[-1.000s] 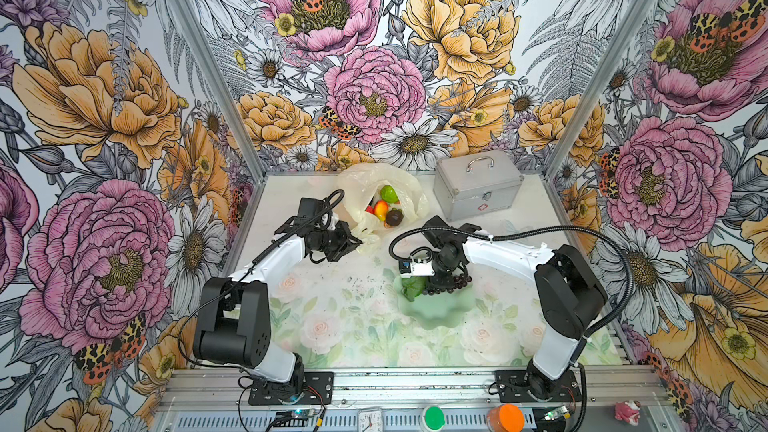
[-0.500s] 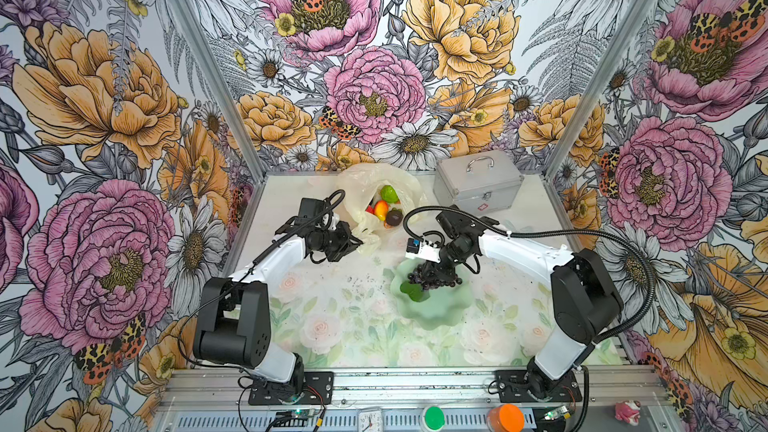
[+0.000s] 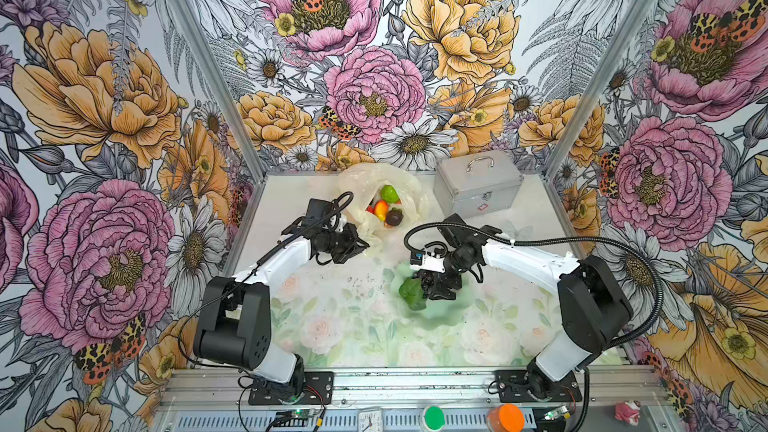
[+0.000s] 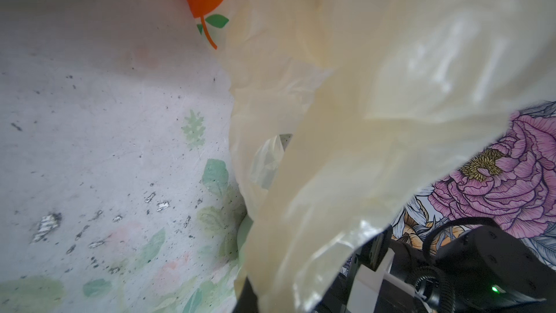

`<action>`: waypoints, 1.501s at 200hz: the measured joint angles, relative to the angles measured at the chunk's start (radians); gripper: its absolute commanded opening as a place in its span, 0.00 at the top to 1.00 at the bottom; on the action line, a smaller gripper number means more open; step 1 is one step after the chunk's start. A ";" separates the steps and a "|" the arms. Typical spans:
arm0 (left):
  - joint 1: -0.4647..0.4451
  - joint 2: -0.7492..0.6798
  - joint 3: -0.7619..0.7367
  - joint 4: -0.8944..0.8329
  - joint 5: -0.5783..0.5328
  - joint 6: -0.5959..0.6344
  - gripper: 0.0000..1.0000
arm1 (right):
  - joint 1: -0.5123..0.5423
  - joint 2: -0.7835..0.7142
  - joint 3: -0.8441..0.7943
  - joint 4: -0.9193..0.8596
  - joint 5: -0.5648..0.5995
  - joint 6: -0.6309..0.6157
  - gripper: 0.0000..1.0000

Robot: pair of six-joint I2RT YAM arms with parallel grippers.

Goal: Place the fruits into the plastic bag
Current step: 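Lower the right gripper and close on the dark grape bunch, then lift the dark grapes and carry them into the bag mouth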

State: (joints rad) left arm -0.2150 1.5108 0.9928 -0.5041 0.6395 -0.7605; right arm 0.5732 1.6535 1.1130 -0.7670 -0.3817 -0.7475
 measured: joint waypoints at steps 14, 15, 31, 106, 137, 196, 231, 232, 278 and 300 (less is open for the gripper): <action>-0.005 0.000 0.000 0.000 -0.001 0.000 1.00 | 0.006 0.010 0.000 0.003 0.027 -0.023 0.00; -0.006 0.000 0.000 0.000 -0.002 0.000 1.00 | 0.007 0.012 0.000 0.004 0.029 -0.024 0.00; -0.010 0.000 0.000 0.000 -0.004 -0.003 1.00 | 0.014 0.045 0.001 0.016 0.054 -0.040 0.01; -0.017 0.002 0.021 -0.010 -0.023 -0.011 1.00 | 0.040 0.144 0.014 0.084 0.090 -0.045 0.50; -0.019 0.005 0.025 -0.013 -0.023 -0.011 1.00 | 0.031 0.127 0.013 0.100 0.071 -0.035 0.71; -0.040 0.016 0.038 -0.016 -0.030 -0.011 1.00 | -0.020 0.018 -0.059 0.161 -0.037 0.045 0.85; -0.059 0.016 0.046 -0.019 -0.039 -0.010 1.00 | -0.058 -0.042 -0.097 0.193 -0.119 0.151 0.85; -0.059 0.016 0.046 -0.019 -0.039 -0.010 1.00 | -0.058 -0.043 -0.097 0.193 -0.120 0.154 0.85; -0.068 0.005 0.053 -0.050 -0.074 0.011 1.00 | -0.078 -0.135 -0.064 0.208 -0.210 0.382 0.84; -0.072 -0.018 0.053 -0.073 -0.098 0.027 1.00 | -0.082 -0.134 0.015 0.211 -0.232 0.515 0.83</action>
State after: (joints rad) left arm -0.2871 1.4925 1.0454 -0.5770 0.5419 -0.7330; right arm 0.4911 1.5200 1.1282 -0.5556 -0.6132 -0.2329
